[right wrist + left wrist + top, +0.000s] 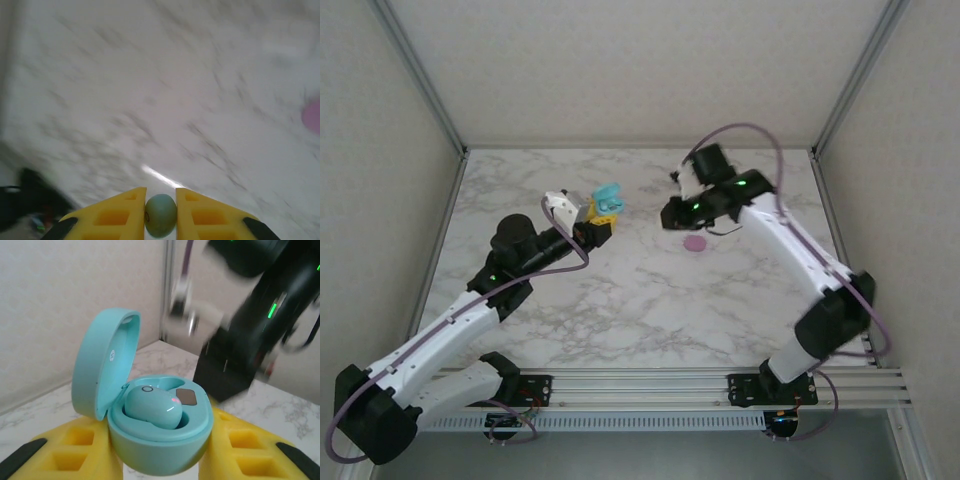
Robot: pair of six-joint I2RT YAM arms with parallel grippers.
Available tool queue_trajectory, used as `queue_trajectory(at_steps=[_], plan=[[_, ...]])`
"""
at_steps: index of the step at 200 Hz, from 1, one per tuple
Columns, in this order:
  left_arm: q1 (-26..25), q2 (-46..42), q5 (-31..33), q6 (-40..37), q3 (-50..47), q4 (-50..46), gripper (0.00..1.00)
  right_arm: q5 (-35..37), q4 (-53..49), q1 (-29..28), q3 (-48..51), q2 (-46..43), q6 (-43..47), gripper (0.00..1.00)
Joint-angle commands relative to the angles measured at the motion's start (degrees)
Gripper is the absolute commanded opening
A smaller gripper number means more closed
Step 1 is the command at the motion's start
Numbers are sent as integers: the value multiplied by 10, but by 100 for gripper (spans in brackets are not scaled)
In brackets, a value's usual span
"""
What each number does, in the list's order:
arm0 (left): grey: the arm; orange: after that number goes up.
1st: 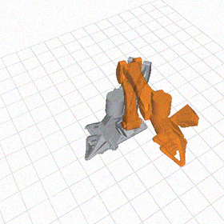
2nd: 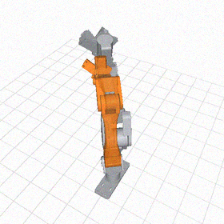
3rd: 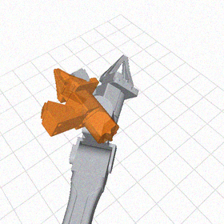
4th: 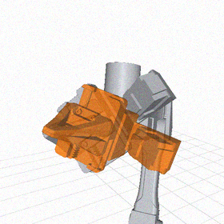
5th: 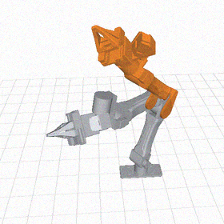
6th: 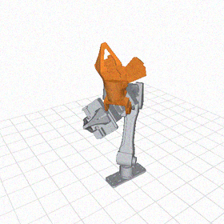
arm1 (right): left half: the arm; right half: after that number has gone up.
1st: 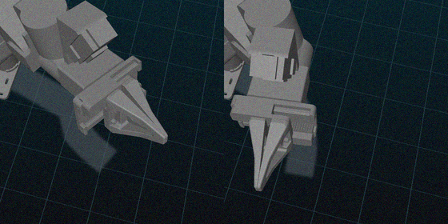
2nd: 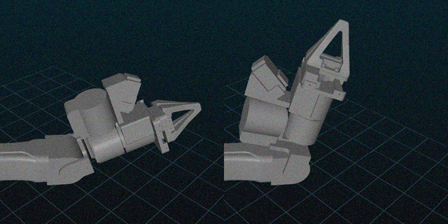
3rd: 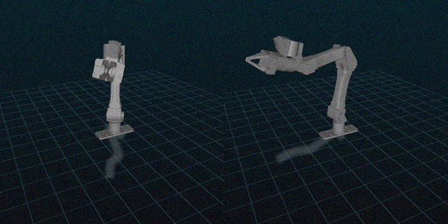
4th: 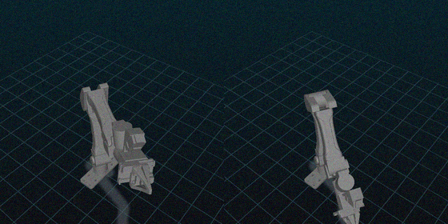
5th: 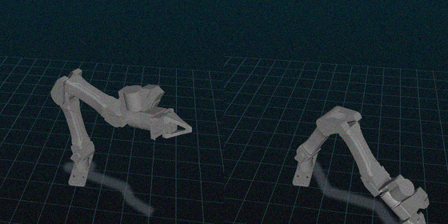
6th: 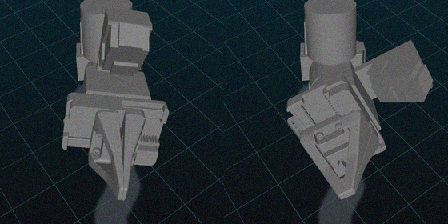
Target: Insert the wireless bluetooth earbuds into the charging case
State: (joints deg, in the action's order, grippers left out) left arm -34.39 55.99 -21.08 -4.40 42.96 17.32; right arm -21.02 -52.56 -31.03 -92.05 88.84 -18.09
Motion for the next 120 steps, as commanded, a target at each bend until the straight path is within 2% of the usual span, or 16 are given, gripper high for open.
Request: queue_trajectory(at_steps=[1, 53, 84, 120], plan=[[0, 10, -50, -25, 10, 15, 21, -135, 17, 5, -42, -26, -36, 19], [-1, 26, -96, -40, 27, 8, 21, -294, 83, 5, -83, -33, -96, 20], [-2, 34, -110, -28, 34, 17, 21, -328, 118, 4, -73, -28, -120, 20], [-4, 41, -114, -14, 35, 39, 21, -334, 113, 1, -63, -14, -119, 20]])
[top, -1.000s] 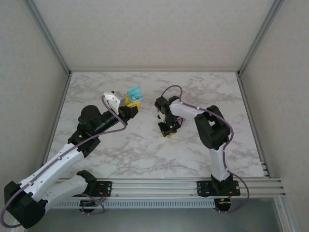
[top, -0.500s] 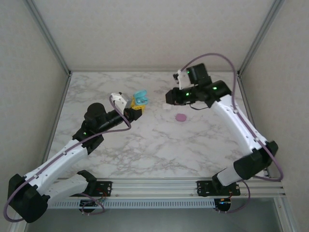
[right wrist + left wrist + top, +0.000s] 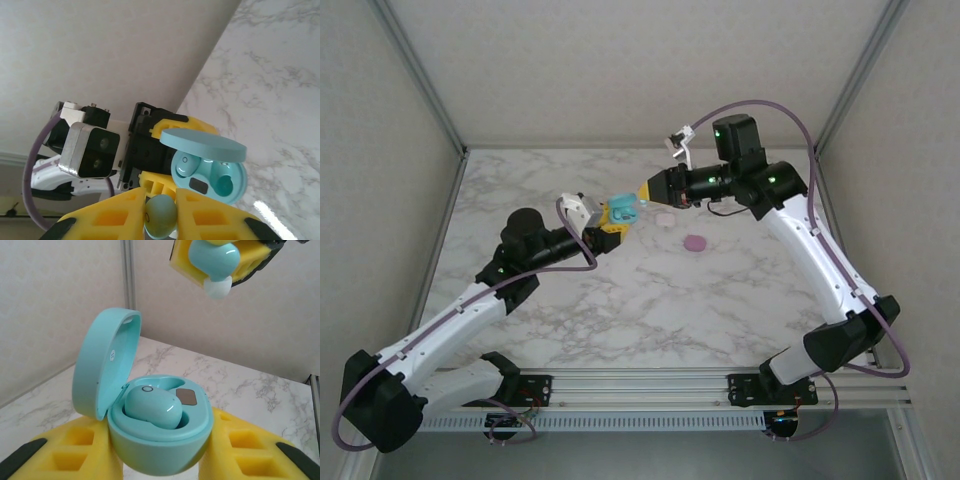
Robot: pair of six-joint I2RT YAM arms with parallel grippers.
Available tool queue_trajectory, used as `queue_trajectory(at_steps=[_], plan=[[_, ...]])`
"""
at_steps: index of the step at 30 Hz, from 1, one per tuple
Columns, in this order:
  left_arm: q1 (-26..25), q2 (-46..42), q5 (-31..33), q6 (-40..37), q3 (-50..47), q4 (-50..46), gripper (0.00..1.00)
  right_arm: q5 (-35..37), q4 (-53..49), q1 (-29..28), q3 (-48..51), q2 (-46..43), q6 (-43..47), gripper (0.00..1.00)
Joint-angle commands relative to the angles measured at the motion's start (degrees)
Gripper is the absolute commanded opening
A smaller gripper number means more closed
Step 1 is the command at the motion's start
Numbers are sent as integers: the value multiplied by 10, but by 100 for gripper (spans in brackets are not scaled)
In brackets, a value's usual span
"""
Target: Insert the wireless bluetooth earbuds into the charging case
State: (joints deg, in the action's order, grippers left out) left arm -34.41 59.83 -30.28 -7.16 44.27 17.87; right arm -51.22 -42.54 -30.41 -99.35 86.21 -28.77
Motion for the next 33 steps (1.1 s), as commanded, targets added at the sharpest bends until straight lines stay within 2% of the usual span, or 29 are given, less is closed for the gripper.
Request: queue_trajectory(at_steps=[1, 23, 33], plan=[[-4, 3, -22, 14, 22, 34, 21, -32, 13, -5, 10, 12, -12, 20], [-14, 2, -34, 20, 37, 33, 21, -22, 28, -15, 27, 40, -14, 20], [-16, 2, -27, 39, 33, 58, 21, 0, 13, -20, 33, 40, 5, 26]])
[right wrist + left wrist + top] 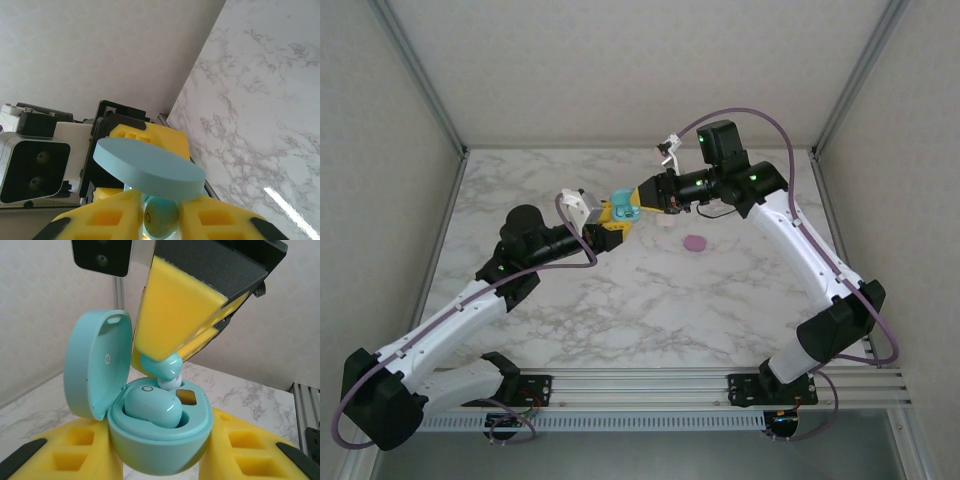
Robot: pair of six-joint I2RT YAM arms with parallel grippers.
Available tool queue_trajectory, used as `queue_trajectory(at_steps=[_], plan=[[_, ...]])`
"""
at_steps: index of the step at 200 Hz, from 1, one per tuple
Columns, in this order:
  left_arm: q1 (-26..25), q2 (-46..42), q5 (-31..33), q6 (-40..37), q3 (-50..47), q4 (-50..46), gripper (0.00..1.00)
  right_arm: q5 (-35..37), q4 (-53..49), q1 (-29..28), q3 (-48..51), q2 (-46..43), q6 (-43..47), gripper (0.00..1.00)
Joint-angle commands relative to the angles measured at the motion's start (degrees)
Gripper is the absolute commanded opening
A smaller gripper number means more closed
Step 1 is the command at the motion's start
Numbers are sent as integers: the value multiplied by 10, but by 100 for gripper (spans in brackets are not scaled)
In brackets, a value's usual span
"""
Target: Insert the wireless bluetooth earbuds into the charging case
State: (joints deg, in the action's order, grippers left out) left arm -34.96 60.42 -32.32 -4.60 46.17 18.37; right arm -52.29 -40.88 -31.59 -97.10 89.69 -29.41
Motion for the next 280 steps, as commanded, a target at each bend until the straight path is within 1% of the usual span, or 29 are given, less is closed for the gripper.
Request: queue_trajectory(at_steps=[1, 26, 49, 69, 84, 130, 152, 193, 213, 239, 261, 267, 280], plan=[[-10, -4, -7, 13, 13, 54, 21, 11, -5, -8, 10, 6, 13, 27], [-11, -4, -7, 13, 14, 54, 21, 15, -13, -8, 3, 6, 16, 29], [-12, -4, -3, 13, 13, 55, 21, 17, -23, -9, -6, 5, 20, 34], [-12, -6, 3, 11, 11, 54, 21, 28, -33, -9, -14, 0, 25, 35], [-12, -7, 6, 9, 9, 51, 21, 38, -41, -8, -20, -4, 27, 39], [-11, -8, 7, 8, 9, 48, 20, 54, -47, -8, -28, -14, 27, 41], [-12, -10, 7, 5, 10, 45, 21, 62, -59, -7, -34, -19, 34, 44], [-12, -11, 10, 3, 12, 40, 21, 73, -68, -7, -40, -37, 42, 46], [-12, -14, 18, -5, 13, 27, 21, 84, -51, -2, -32, -59, 48, 49], [-12, -18, 24, -11, 10, 20, 21, 102, -18, 4, -22, -80, 41, 50], [-12, -17, 17, -17, 15, 10, 20, 144, 6, 4, -23, -83, 22, 52], [-12, -17, 16, -19, 16, 6, 21, 173, 14, 4, -23, -82, 11, 55], [-12, -16, 11, -21, 19, -1, 21, 211, 18, 4, -20, -75, -13, 61]])
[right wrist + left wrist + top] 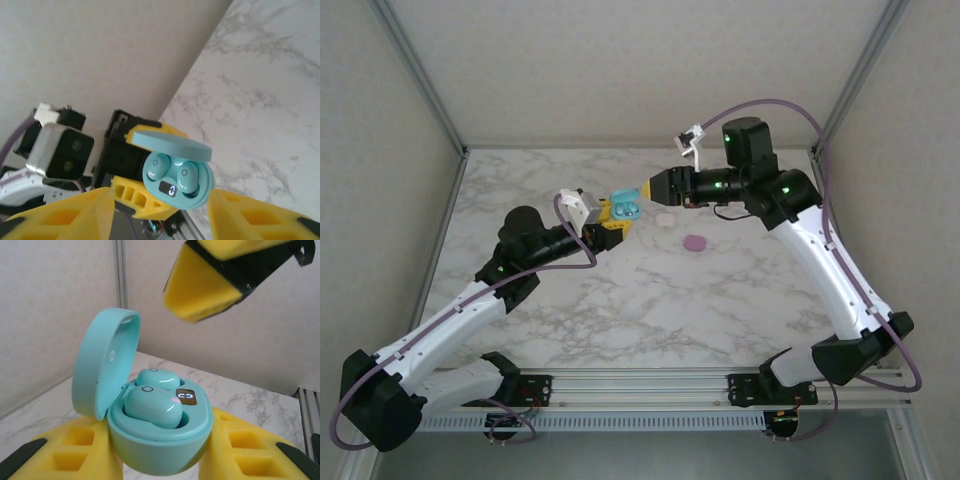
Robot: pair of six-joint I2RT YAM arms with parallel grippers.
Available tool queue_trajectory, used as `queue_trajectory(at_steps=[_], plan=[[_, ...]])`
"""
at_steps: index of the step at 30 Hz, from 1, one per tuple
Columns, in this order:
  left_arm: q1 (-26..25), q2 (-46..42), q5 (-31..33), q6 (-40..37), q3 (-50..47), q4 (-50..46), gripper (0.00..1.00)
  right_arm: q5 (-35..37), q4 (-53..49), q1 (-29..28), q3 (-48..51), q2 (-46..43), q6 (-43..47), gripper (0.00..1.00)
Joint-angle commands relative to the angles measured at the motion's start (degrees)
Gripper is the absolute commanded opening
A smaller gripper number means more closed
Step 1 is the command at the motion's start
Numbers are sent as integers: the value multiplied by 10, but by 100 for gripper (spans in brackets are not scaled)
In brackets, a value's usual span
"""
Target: Insert the wireless bluetooth earbuds into the charging case
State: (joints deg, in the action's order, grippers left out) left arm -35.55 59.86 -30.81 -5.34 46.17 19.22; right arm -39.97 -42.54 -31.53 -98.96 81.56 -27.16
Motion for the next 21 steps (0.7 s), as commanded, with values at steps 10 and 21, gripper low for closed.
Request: queue_trajectory(at_steps=[10, 21], plan=[[-12, -11, -9, -16, 22, -8, 21, 22, -30, -2, -87, 109, -65, 61], [-12, -6, 0, -9, 24, 4, 21, -31, -56, -9, -60, 103, -37, 65]])
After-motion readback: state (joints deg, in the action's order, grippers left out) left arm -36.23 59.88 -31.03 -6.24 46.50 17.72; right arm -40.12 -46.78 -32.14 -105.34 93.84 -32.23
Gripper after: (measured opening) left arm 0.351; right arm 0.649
